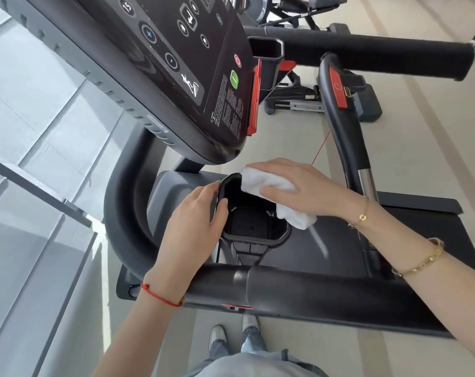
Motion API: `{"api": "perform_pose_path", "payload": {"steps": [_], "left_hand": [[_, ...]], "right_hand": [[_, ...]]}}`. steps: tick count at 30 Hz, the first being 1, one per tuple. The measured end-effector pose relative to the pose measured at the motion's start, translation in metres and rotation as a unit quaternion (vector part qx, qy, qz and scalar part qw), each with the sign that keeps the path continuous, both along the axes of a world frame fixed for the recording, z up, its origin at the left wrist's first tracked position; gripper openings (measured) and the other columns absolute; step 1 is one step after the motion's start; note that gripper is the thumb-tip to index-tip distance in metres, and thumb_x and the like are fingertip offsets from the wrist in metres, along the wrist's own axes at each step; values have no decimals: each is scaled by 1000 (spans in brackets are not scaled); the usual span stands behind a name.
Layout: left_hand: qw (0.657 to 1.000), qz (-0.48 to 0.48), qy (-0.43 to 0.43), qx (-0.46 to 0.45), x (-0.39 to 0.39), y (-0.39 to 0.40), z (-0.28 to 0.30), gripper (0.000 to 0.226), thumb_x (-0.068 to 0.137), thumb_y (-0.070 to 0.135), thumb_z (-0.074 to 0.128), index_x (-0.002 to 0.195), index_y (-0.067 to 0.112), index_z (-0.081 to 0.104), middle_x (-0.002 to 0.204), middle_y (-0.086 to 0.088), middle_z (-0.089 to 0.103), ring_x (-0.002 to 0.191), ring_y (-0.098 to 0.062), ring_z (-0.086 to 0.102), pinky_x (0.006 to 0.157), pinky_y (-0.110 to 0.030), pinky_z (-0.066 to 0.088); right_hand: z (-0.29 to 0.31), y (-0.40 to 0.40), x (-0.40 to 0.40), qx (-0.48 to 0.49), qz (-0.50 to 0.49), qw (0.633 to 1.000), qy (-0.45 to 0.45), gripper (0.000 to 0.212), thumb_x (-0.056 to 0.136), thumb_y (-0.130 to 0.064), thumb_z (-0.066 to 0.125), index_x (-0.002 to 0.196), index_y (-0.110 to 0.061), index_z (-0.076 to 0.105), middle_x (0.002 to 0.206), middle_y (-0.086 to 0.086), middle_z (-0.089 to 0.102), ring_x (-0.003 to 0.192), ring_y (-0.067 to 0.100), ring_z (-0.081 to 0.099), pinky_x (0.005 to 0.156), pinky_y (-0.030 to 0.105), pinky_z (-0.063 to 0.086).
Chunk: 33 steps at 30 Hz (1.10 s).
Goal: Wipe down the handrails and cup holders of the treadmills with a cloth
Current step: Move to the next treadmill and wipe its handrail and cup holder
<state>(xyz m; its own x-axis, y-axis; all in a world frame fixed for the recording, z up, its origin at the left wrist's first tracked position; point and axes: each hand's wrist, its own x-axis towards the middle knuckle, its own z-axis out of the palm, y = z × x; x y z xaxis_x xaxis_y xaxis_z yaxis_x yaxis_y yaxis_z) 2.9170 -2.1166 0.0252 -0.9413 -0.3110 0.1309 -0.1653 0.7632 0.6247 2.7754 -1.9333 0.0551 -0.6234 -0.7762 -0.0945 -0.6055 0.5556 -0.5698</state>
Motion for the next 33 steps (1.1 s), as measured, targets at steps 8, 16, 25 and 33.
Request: {"api": "perform_pose_path", "payload": {"steps": [8, 16, 25, 33], "left_hand": [[1000, -3, -4, 2, -1, 0, 1, 43, 99, 31, 49, 139, 17, 52, 120, -2, 65, 107, -19, 61, 88, -30, 48], [1000, -4, -4, -5, 1, 1, 2, 41, 100, 31, 49, 138, 17, 52, 118, 0, 65, 103, -18, 62, 84, -27, 49], [1000, -16, -2, 2, 1, 0, 3, 44, 99, 30, 50, 140, 13, 52, 120, -2, 64, 108, -22, 62, 90, -40, 52], [1000, -28, 2, 1, 0, -1, 2, 42, 99, 29, 49, 138, 12, 52, 117, -2, 65, 102, -22, 63, 84, -33, 52]], "right_hand": [[-9, -42, -6, 46, 32, 996, 66, 35, 96, -39, 50, 131, -37, 47, 118, -6, 57, 104, 20, 55, 86, 38, 43], [-8, -20, -7, 45, 8, 999, 28, 31, 98, -37, 46, 127, -30, 48, 110, 0, 54, 102, 24, 53, 90, 42, 44], [-17, -10, 18, 7, -157, 987, -3, 38, 96, -39, 51, 132, -27, 44, 112, 0, 50, 102, 24, 50, 75, 33, 34], [-24, -12, 45, 7, -260, 965, -20, 53, 94, -38, 54, 139, -21, 30, 118, 1, 36, 107, 23, 44, 84, 34, 38]]}}
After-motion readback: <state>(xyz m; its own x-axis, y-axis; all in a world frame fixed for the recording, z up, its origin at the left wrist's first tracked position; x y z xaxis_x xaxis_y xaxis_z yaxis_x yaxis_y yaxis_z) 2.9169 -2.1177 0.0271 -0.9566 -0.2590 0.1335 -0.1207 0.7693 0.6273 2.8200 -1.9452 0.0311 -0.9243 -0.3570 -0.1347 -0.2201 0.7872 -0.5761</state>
